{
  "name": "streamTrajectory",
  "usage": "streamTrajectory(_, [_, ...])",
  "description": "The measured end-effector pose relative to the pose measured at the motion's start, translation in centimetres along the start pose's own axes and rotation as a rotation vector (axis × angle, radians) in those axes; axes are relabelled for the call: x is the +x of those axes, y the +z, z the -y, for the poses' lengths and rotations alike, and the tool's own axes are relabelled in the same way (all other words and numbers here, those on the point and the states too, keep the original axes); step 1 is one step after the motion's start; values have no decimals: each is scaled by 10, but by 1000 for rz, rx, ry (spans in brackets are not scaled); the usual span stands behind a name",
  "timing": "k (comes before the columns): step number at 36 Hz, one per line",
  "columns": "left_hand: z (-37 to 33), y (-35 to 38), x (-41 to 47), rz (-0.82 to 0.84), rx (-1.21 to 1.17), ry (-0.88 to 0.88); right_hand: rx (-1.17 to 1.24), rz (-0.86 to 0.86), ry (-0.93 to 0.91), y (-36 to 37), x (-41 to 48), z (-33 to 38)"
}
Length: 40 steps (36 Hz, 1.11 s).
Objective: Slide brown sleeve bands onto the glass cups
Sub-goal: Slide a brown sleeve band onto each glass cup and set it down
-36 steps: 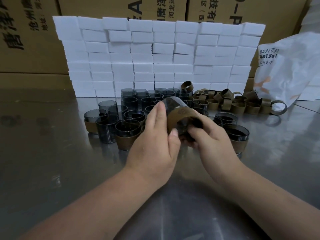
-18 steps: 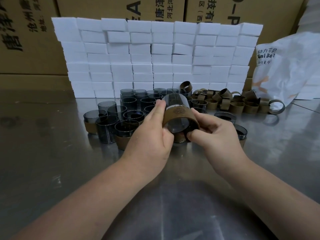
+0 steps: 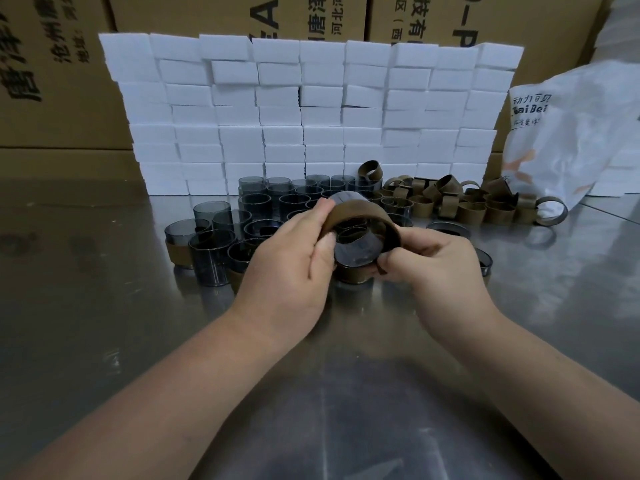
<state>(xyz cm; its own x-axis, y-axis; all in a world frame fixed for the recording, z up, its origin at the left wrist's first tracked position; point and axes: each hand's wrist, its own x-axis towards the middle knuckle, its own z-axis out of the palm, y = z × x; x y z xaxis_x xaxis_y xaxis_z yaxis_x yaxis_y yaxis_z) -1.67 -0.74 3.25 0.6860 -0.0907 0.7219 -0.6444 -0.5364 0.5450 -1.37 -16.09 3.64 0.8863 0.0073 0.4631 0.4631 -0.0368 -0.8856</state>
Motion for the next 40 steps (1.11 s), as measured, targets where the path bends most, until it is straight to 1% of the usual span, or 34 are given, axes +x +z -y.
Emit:
streamTrajectory(3, [3,1,2,-39,12,44,6,-7,4,-2,2,-2])
streamTrajectory(6, [4,0,2,-39,-27,5,32,8,4,0,2,-3])
streamTrajectory(13, [2,3,-1,-27,-283,-128,117,-14,-32,1,3,-4])
streamTrajectory(16, [6,7,-4,28,-453,-224,71,16,-80,0,2,-6])
streamTrajectory(18, [8,8,-6,61,-503,-275,17,40,-114,1,1,-9])
streamTrajectory(22, [9,9,-7,-24,-460,-297,-54,146,-120,3,1,-15])
streamTrajectory(25, [11,10,-7,-79,-409,-272,-66,201,-129,3,0,-15])
streamTrajectory(27, [12,10,-8,-88,-326,-211,-42,174,-119,4,0,-15])
streamTrajectory(29, [11,12,-11,-55,-172,-103,-25,137,-70,6,0,-18])
streamTrajectory(31, [10,15,-15,-16,-72,-50,-91,124,-33,9,0,-20])
streamTrajectory(34, [8,16,-16,-6,-46,-42,-146,138,4,12,-1,-20])
streamTrajectory(36, [7,15,-16,2,-50,-26,-151,152,-44,12,-2,-19])
streamTrajectory(38, [5,15,-16,8,-52,-5,-175,131,-93,13,-2,-18])
streamTrajectory(40, [2,17,-16,6,-37,5,-167,104,-103,13,-2,-18])
